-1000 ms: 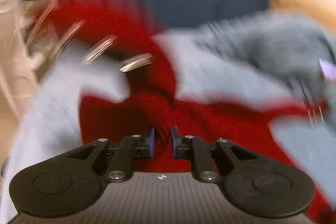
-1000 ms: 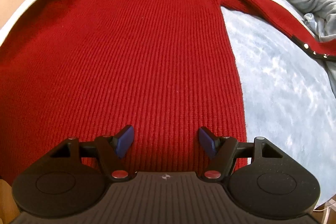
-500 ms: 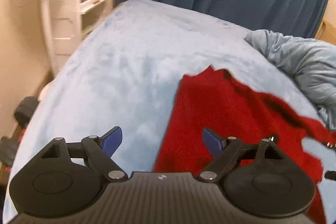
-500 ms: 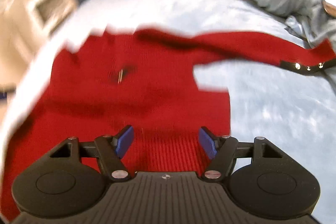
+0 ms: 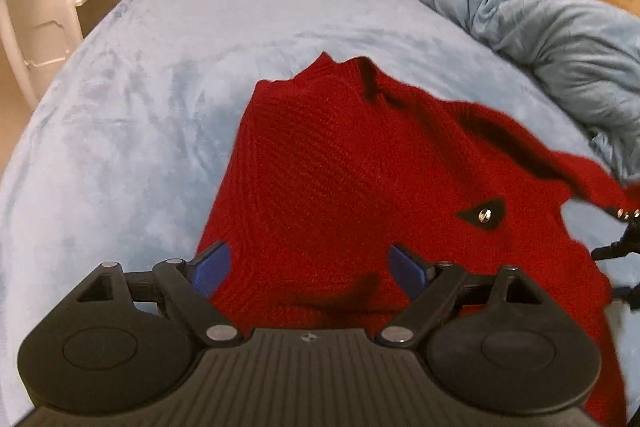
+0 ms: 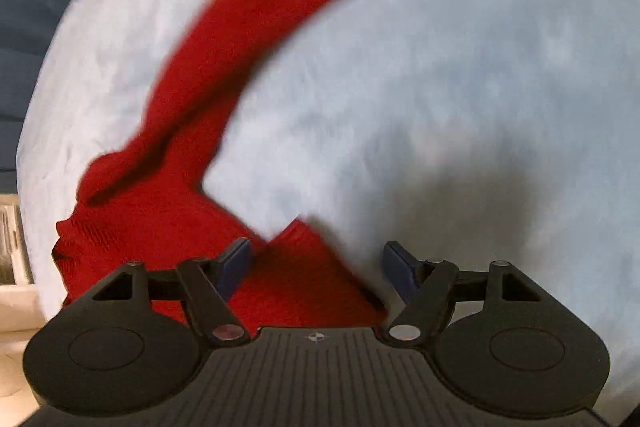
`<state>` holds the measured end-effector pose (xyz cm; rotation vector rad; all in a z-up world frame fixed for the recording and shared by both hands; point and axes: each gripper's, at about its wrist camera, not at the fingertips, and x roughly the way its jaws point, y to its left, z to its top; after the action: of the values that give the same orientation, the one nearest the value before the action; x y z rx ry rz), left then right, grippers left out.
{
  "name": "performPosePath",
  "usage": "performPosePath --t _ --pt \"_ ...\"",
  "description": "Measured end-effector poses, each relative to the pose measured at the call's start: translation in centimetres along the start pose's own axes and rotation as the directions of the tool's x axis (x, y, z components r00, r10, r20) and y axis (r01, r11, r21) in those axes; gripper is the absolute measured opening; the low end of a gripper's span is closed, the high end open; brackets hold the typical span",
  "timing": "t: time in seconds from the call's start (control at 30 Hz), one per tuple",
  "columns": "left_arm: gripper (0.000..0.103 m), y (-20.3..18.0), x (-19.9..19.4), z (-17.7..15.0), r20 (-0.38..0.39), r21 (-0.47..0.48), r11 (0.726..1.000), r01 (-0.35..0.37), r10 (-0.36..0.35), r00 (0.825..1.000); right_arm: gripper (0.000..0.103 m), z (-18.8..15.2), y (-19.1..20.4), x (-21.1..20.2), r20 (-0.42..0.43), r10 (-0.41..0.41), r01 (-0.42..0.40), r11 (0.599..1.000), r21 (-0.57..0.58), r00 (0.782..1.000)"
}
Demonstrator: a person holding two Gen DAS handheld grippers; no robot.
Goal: Fold small clothes
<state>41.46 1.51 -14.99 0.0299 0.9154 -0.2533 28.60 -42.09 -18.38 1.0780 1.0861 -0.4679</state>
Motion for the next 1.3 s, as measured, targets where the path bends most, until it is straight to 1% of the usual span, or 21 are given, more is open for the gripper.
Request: performPosePath --t 0.07,0.13,0.2,0.23,0.3,0.33,0.37,0.4,0.43,0.47,0.5,0.53,0.57,0.7,0.8,0.87,0.97,1.0,1.07,1.17,1.3 --pt "0.089 0.3 -0.4 0.0 0.003 -0.010 1.000 -0.010 0.010 1.000 0.007 -0.7 1.8 -1.9 0.071 0.037 -0.029 0.993 -0.113 0.997" --pt "0.089 0.8 -1.1 0.2 0.015 -0.038 0.999 -0.011 0.012 1.000 0.006 -1.1 3.4 -4.7 0.128 0.161 -0.131 0.969 -0.210 0.979" --pt "0.089 1.3 -1.9 0.5 0.028 -0.072 0.997 -0.011 0.013 1.000 0.005 -1.8 5.3 -8.5 0.151 0.316 -0.243 0.897 -0.369 0.937" --pt "0.089 1.6 -2.2 0.6 0.036 -0.089 0.996 -0.011 0.014 0.999 0.005 -2.8 6.0 -10.6 0.158 0.395 -0.281 0.835 -0.473 0.905" --pt "0.089 2.1 -2.6 0.8 0.044 -0.119 0.993 -0.017 0.022 0.999 0.005 -5.6 5.5 -14.0 0.131 0.546 -0.314 0.644 -0.698 0.828" --pt "0.089 2.4 -2.7 0.8 0.043 -0.132 0.991 -0.020 0.026 0.999 0.005 -7.1 4.5 -15.0 0.111 0.579 -0.288 0.551 -0.783 0.807" --pt "0.089 2.6 -2.7 0.8 0.044 -0.145 0.989 -0.020 0.027 0.999 0.006 -8.8 2.9 -15.3 0.088 0.571 -0.244 0.479 -0.843 0.816" --pt "0.089 2.9 -2.6 0.8 0.043 -0.155 0.988 -0.022 0.029 0.999 0.013 -9.8 1.3 -14.7 0.068 0.519 -0.209 0.456 -0.865 0.852" --pt "0.089 3.0 -2.5 0.8 0.040 -0.162 0.986 -0.028 0.035 0.999 0.020 -10.4 -0.2 -13.7 0.067 0.443 -0.168 0.471 -0.866 0.894" --pt "0.089 3.2 -2.3 0.7 0.037 -0.170 0.985 -0.034 0.041 0.998 0.044 -11.0 -2.0 -12.0 0.088 0.328 -0.100 0.514 -0.852 0.941" --pt "0.089 3.3 -2.2 0.7 0.033 -0.178 0.983 -0.037 0.044 0.998 0.053 -11.3 -3.9 -10.2 0.116 0.184 -0.008 0.565 -0.825 0.976" --pt "0.089 3.5 -2.1 0.6 0.027 -0.187 0.981 -0.040 0.046 0.999 0.052 -11.5 -5.1 -9.1 0.131 0.101 0.045 0.602 -0.797 0.986" --pt "0.089 3.6 -2.0 0.7 0.023 -0.195 0.980 -0.041 0.046 0.999 0.052 -11.6 -6.3 -8.6 0.130 0.069 0.055 0.648 -0.760 0.989" --pt "0.089 3.5 -1.8 1.3 0.030 -0.192 0.981 -0.038 0.044 0.999 0.053 -10.0 -6.6 -7.8 0.104 0.173 -0.086 0.825 -0.559 0.979" --pt "0.089 2.6 -1.4 2.2 0.038 -0.153 0.988 -0.020 0.026 0.999 0.053 -7.6 -6.5 -5.8 0.081 0.196 -0.145 0.894 -0.423 0.977" --pt "0.089 1.9 -1.1 2.6 0.040 -0.116 0.993 -0.015 0.019 0.999 0.053 -7.3 -5.7 -4.9 0.066 0.199 -0.159 0.912 -0.379 0.978" --pt "0.089 1.0 -0.3 2.9 0.024 -0.078 0.997 -0.015 0.017 1.000 0.056 -7.6 -4.4 -4.5 0.060 0.231 -0.175 0.858 -0.483 0.971" --pt "0.089 0.9 -0.2 2.9 0.021 -0.075 0.997 -0.009 0.011 1.000 0.064 -8.3 -3.5 -4.6 0.071 0.219 -0.145 0.823 -0.549 0.973" --pt "0.089 0.9 -0.1 2.6 0.018 -0.079 0.997 -0.007 0.008 1.000 0.069 -9.6 -1.6 -4.1 0.099 0.176 -0.059 0.719 -0.692 0.979" --pt "0.089 1.4 -0.1 2.1 0.008 -0.089 0.996 -0.013 0.013 1.000 0.069 -11.0 0.7 -3.1 0.140 0.086 0.076 0.514 -0.855 0.986" --pt "0.089 2.2 -0.6 1.9 0.000 -0.089 0.996 -0.029 0.029 1.000 0.069 -11.0 1.6 -2.4 0.185 0.007 0.169 0.368 -0.914 0.983"
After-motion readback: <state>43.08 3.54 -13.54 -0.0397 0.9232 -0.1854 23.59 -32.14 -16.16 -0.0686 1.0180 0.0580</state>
